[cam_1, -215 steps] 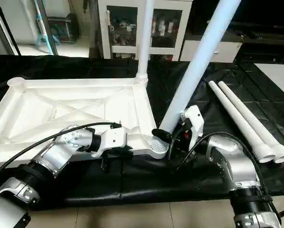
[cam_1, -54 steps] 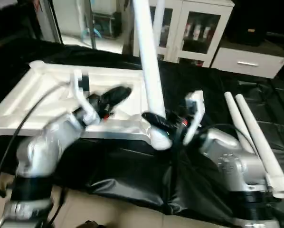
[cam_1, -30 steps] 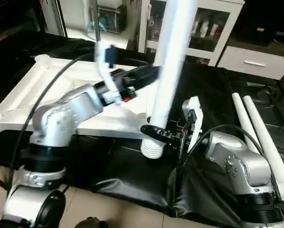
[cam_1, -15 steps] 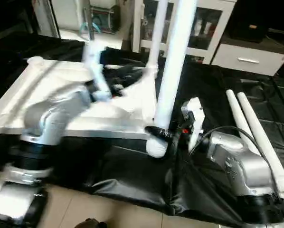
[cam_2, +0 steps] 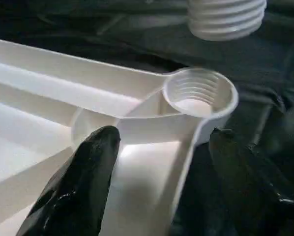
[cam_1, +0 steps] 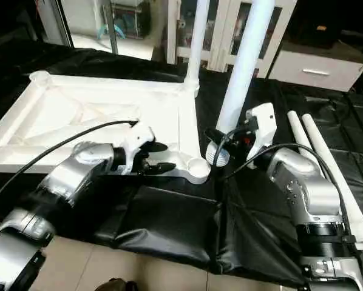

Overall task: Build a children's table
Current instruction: Insert table leg to table base

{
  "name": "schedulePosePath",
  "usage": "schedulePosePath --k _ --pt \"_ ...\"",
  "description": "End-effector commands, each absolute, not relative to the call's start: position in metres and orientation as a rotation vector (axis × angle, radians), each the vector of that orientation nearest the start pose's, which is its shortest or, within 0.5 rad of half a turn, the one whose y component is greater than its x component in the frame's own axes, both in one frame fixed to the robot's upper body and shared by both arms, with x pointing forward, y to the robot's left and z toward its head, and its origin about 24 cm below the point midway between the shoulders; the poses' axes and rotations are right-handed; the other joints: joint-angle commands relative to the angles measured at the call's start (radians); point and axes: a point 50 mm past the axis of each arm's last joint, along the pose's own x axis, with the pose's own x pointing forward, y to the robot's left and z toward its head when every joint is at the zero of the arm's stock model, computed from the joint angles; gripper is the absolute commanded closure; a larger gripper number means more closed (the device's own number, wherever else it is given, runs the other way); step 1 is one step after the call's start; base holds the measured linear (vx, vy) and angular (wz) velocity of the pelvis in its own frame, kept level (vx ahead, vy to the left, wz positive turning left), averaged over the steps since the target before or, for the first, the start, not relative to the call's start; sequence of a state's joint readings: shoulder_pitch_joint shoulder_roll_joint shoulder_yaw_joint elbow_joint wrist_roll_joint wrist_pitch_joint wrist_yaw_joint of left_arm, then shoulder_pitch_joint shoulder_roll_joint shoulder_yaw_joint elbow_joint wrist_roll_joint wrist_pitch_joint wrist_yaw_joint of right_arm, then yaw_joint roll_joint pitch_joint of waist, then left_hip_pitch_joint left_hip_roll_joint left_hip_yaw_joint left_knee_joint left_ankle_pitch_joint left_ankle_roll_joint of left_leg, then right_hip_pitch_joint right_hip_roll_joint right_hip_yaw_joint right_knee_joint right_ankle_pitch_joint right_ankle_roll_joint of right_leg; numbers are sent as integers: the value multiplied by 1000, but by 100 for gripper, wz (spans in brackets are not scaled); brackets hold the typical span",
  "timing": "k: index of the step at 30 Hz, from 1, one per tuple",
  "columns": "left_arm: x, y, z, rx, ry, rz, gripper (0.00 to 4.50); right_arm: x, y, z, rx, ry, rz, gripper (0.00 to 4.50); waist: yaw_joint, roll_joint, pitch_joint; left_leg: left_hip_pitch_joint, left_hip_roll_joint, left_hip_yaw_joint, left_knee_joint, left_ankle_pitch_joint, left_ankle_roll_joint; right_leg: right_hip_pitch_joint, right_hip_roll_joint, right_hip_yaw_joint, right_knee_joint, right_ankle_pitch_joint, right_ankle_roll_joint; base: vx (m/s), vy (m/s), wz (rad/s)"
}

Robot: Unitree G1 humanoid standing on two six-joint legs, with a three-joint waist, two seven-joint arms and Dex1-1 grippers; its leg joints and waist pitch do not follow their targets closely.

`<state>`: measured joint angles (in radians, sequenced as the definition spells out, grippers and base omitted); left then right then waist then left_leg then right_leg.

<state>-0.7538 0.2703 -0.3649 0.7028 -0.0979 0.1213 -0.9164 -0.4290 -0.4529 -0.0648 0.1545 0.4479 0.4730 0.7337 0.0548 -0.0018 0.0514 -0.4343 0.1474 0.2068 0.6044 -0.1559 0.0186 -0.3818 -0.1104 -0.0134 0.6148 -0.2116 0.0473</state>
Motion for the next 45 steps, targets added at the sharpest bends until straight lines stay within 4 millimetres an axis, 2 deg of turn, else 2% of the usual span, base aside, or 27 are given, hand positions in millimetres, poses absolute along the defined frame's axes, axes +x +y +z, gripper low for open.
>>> schedulePosePath --k 1,2,3,4,6,7,9,10,14,19,21,26,27,28,30,32,35,40,44,45 --pt "349 91 69 406 356 -1186 118 313 -192 125 48 142 771 265 -3 0 -78 62 74 -31 -76 -201 9 24 -39 10 -54 30 -280 0 0 0" --pt "350 92 68 414 363 -1185 118 313 -192 125 47 143 775 265 -5 -3 -79 63 73 -31 -75 -207 5 24 -38 11 -55 27 -277 0 0 0" --pt "351 96 64 454 390 -1191 118 311 -191 125 46 146 793 265 -6 3 -80 64 74 -33 -77 -211 1 23 -39 10 -54 35 -274 0 0 0" --pt "351 97 63 462 395 -1192 118 310 -190 125 46 147 798 265 -7 2 -80 65 74 -32 -77 -214 2 22 -38 10 -55 39 -275 0 0 0" --pt "352 100 60 477 421 -1201 118 308 -189 124 43 152 812 265 -7 0 -80 64 77 -33 -78 -223 3 24 -43 10 -53 48 -289 0 0 0" --pt "352 102 59 477 435 -1207 118 308 -188 124 42 154 816 265 -8 5 -79 64 75 -32 -77 -225 2 21 -42 10 -54 46 -292 0 0 0" --pt "352 104 57 492 457 -1221 118 307 -187 123 44 156 820 265 -9 2 -78 65 75 -30 -78 -244 -1 20 -43 11 -56 32 -301 0 0 0" --pt "353 105 57 501 460 -1222 145 307 -187 123 45 156 822 265 -9 3 -78 64 75 -31 -79 -249 -1 21 -44 11 -57 27 -302 0 0 0" --pt "356 105 58 494 457 -1216 160 306 -185 123 50 159 840 265 -9 2 -78 65 76 -31 -81 -278 -12 21 -45 10 -59 -1 -302 0 0 0" --pt "357 101 59 468 487 -1266 204 305 -184 123 48 166 858 265 -8 5 -75 69 78 -30 -84 -315 -36 16 -48 11 -64 -48 -300 0 0 0" --pt "357 100 60 461 494 -1278 216 305 -184 123 47 166 859 265 -8 3 -75 69 79 -29 -85 -316 -39 16 -47 11 -63 -39 -301 0 0 0" --pt "357 97 61 483 523 -1311 250 304 -185 123 43 169 867 265 -5 2 -76 68 79 -27 -84 -301 -24 17 -49 11 -63 -17 -308 0 0 0" --pt "357 97 61 489 527 -1314 274 304 -185 123 42 169 869 265 -5 2 -76 69 79 -27 -84 -298 -22 17 -49 11 -62 -15 -308 0 0 0" --pt "357 97 60 502 536 -1320 280 305 -185 123 42 169 870 265 -4 2 -75 69 80 -26 -84 -300 -19 16 -50 11 -64 -18 -308 0 0 0" --pt "357 98 60 518 543 -1323 286 305 -185 123 41 169 871 265 -4 3 -74 69 80 -26 -85 -306 -21 16 -50 11 -65 -28 -308 0 0 0" --pt "357 98 59 549 563 -1333 311 305 -184 123 39 167 875 265 -3 5 -74 71 81 -27 -86 -317 -27 15 -50 11 -66 -40 -306 0 0 0" --pt "356 99 58 562 576 -1338 333 305 -183 123 36 167 880 265 -3 3 -74 71 82 -26 -86 -319 -32 16 -50 11 -66 -38 -304 0 0 0" --pt "356 99 57 562 586 -1341 372 305 -180 123 42 163 891 265 0 3 -76 70 81 -22 -82 -271 -7 18 -50 11 -61 33 -321 0 0 0" --pt "353 101 52 587 612 -1354 405 304 -178 123 45 163 901 265 2 8 -76 71 82 -24 -83 -280 -4 18 -50 10 -62 18 -322 0 0 0" --pt "353 102 51 590 617 -1358 408 304 -177 123 47 163 904 265 1 6 -75 71 83 -23 -85 -286 -5 17 -49 11 -64 13 -321 0 0 0"
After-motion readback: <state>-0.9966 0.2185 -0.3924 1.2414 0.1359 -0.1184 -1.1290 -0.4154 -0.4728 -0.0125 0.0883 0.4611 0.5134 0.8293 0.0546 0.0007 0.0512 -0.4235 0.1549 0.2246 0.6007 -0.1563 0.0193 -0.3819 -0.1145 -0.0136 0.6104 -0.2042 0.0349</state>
